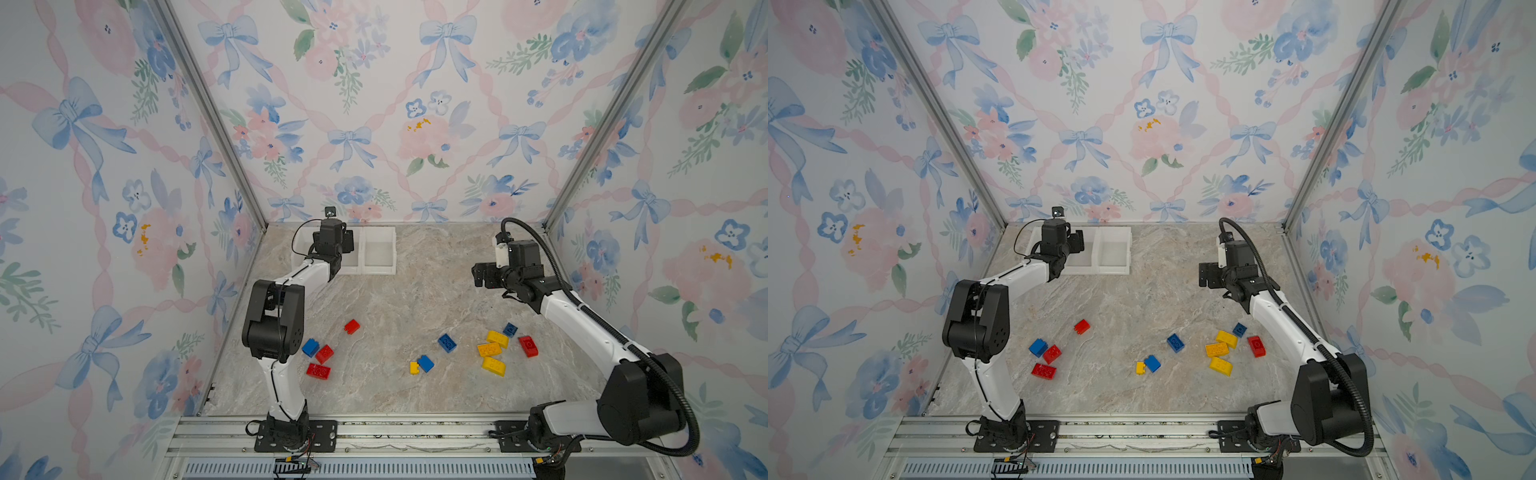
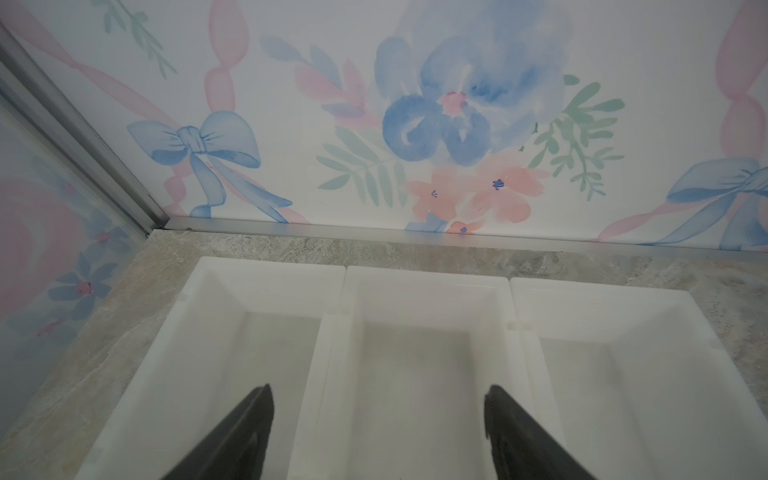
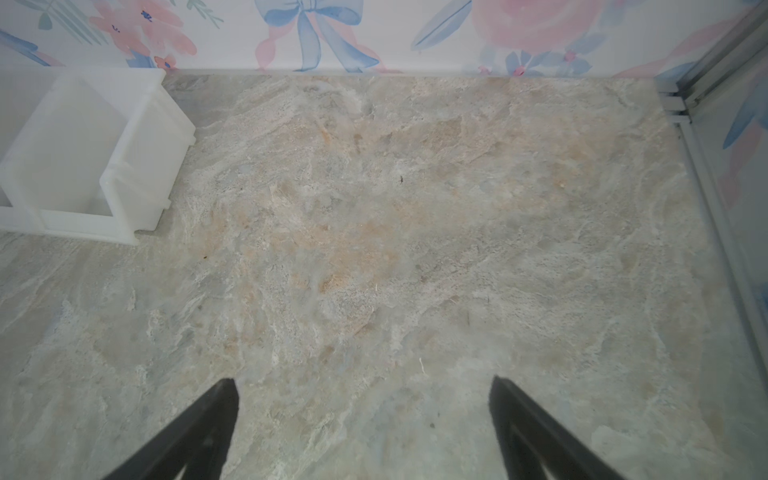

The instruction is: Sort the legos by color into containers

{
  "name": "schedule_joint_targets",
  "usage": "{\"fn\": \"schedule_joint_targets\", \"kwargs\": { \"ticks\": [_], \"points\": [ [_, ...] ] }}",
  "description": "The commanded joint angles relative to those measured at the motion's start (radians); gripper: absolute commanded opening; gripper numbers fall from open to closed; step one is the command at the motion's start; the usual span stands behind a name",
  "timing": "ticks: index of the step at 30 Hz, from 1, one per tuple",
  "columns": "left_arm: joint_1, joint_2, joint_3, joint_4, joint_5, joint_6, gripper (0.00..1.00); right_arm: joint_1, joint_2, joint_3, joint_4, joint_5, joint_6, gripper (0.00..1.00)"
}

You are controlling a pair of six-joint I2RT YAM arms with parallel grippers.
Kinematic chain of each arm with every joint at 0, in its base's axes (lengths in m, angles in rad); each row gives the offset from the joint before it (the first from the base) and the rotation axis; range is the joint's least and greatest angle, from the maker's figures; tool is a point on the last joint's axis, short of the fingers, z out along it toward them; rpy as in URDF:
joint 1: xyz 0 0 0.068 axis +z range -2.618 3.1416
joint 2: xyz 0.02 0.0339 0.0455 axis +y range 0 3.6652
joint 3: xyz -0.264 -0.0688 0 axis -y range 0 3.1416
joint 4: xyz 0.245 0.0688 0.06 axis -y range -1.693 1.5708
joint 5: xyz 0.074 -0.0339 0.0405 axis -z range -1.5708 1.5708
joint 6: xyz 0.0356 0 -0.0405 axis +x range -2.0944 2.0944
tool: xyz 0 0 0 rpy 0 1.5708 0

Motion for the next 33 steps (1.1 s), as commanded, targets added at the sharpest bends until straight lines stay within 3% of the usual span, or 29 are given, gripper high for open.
{"fn": "schedule_joint_targets", "kwargs": {
  "ticks": [1,15,21,33],
  "points": [
    [0.015,0.049,0.079,-0.128,-0.037,-0.015,0.81,0.007,-0.011,0.045,-0.087,-0.037,0.036,0.97],
    [0.055,0.221,0.251,-0.262,0.001,-0.040,0.70,0.015,-0.008,0.070,-0.132,-0.067,0.045,0.97],
    [0.055,0.248,0.253,-0.271,-0.001,-0.048,0.59,0.022,-0.013,0.072,-0.143,-0.061,0.047,0.97],
    [0.048,0.233,0.193,-0.271,0.024,-0.080,0.27,0.035,-0.012,0.066,-0.140,-0.047,0.056,0.97]
  ]
}}
